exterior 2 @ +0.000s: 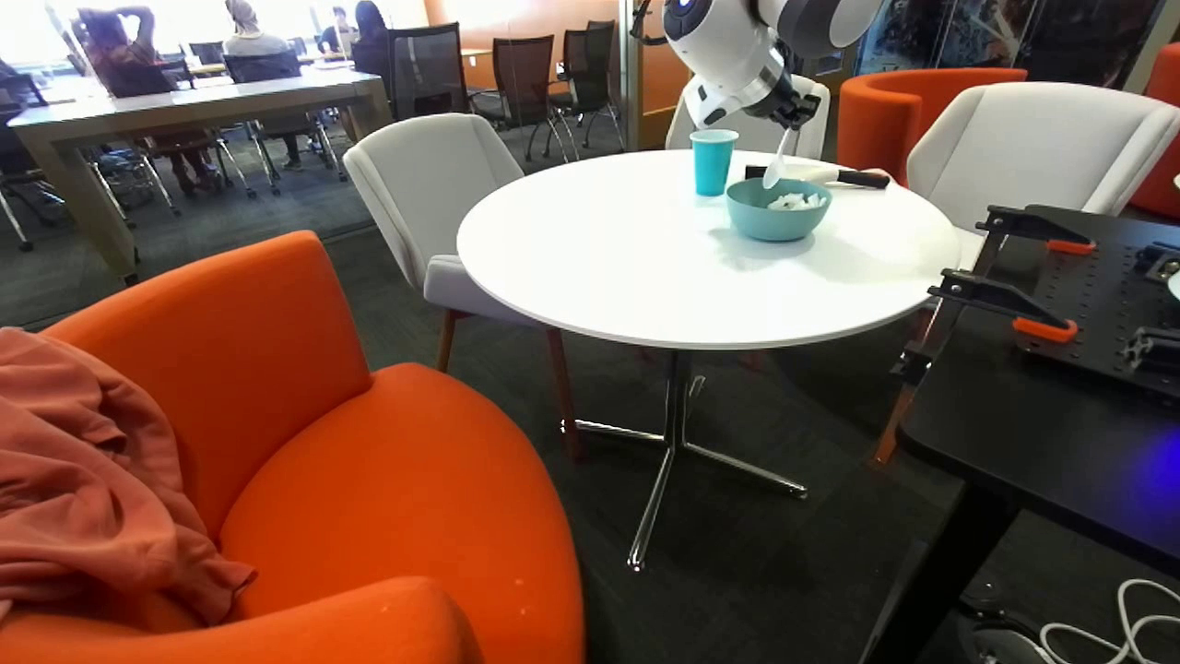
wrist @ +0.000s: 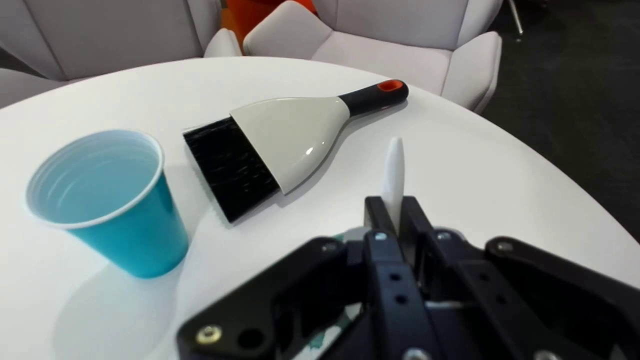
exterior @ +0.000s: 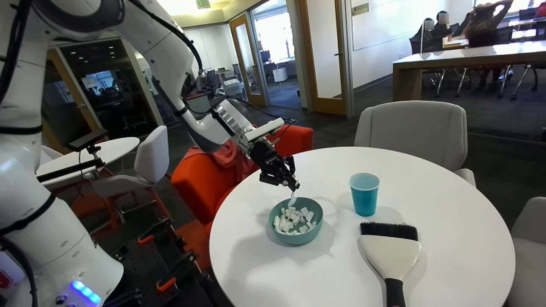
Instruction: Move the light blue cup to the right, move the green bowl to the right, stir the contents in the bowl using the white spoon on the table
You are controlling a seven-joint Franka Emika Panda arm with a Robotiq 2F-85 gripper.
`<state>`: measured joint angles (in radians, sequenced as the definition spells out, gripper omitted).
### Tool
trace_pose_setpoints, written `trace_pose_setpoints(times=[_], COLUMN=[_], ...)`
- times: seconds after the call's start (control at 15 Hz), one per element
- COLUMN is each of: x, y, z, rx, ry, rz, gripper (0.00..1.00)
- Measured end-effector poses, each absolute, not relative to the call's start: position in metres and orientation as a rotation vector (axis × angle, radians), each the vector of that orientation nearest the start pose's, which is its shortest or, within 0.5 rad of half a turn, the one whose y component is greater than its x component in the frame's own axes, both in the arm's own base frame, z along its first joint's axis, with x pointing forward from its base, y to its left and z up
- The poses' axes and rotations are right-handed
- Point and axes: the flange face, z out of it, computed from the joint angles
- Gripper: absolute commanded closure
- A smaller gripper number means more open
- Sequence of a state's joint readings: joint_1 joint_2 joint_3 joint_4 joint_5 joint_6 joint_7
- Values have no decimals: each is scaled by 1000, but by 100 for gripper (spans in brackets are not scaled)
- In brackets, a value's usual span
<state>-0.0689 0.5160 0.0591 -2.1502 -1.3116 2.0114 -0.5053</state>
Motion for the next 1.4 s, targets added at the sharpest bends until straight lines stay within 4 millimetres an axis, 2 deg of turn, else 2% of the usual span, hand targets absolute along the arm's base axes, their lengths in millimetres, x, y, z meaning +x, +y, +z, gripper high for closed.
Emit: trace_pose_setpoints(times=[0.33, 0.8, 1.0, 1.4], x=[526, 534, 536, 545], y=[-25, 16, 27, 40], z=[165, 165, 152, 105], rx=[1570, 1385, 1306, 1110], ry=[1748, 2110, 2274, 2597], rz=[-691, -486, -422, -340], gripper=[97, 97, 97, 97])
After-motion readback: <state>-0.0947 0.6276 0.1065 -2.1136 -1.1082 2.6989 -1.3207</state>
